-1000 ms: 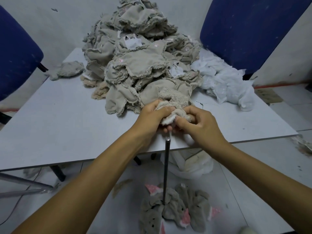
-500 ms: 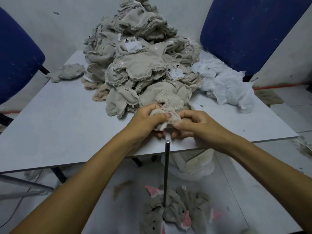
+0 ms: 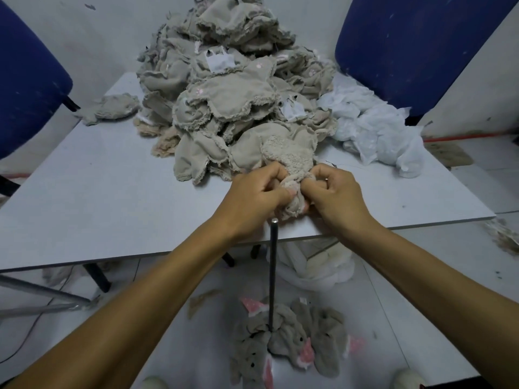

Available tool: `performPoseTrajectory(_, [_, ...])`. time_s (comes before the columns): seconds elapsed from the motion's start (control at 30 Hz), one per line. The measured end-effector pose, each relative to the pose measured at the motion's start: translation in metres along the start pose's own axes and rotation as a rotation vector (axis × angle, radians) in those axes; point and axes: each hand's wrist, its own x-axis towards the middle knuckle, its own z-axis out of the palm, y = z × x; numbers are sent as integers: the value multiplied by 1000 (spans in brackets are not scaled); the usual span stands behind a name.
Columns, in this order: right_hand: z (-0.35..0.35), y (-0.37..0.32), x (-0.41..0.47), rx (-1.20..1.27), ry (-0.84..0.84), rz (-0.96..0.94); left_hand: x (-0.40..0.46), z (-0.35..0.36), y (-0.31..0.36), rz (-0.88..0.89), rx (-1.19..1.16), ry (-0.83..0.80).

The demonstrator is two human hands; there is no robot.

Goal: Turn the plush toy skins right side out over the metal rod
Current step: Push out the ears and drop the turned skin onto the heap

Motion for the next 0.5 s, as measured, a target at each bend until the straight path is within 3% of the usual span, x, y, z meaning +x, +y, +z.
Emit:
performPoseTrajectory(0.17, [5,0,3,-126,101,-38,-6,-4,-1,-16,42,-145])
performPoseTrajectory(0.3, [9,0,3,-143,117,-86,-2,-10,0,38,200,-72])
performPoseTrajectory(0.33, [8,1,2,-98,90,-77,0,-12,2,27,170,-66])
performPoseTrajectory(0.5, [-1,-1,-7,232,-164,-57,7,-31,-1,-55,-404,-220])
